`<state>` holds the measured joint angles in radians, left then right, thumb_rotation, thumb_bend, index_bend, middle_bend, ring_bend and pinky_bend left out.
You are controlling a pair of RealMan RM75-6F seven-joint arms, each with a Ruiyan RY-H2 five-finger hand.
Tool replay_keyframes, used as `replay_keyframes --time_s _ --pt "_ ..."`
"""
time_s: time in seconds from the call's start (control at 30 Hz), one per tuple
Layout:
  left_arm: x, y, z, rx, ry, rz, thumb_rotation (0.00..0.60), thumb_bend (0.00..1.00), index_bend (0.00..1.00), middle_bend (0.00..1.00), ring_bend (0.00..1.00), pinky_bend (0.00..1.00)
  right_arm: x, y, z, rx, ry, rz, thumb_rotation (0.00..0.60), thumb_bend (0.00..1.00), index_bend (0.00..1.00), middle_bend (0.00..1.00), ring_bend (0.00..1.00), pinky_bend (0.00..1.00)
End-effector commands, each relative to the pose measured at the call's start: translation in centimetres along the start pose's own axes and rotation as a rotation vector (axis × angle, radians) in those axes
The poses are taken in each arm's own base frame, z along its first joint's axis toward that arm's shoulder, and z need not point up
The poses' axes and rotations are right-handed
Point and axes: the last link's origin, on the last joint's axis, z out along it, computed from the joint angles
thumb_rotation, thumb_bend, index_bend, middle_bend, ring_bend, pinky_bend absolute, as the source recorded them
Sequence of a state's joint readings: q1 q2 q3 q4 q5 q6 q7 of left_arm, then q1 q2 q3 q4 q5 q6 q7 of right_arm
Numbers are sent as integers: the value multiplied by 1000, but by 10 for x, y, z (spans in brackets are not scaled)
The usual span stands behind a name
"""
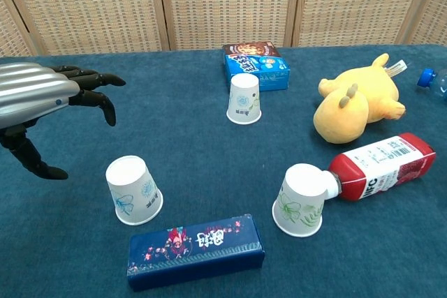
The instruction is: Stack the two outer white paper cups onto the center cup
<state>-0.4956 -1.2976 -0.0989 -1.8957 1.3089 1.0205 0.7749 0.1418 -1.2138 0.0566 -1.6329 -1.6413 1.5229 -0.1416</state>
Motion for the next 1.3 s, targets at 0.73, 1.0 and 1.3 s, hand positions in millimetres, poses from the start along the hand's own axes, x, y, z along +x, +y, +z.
replay_keyframes --time_s 0.73,1.0,1.3 --pt "-10 41 32 -51 -72 11 600 125 353 0 0 45 6 8 1 -12 7 48 600 31 39 0 0 0" --pt "-10 43 35 -43 -69 8 600 139 507 0 0 45 8 10 2 -17 11 61 600 30 39 0 0 0" --pt "-4 39 39 -38 -50 -11 600 141 516 0 0 46 5 14 4 -29 -2 65 600 30 39 0 0 0"
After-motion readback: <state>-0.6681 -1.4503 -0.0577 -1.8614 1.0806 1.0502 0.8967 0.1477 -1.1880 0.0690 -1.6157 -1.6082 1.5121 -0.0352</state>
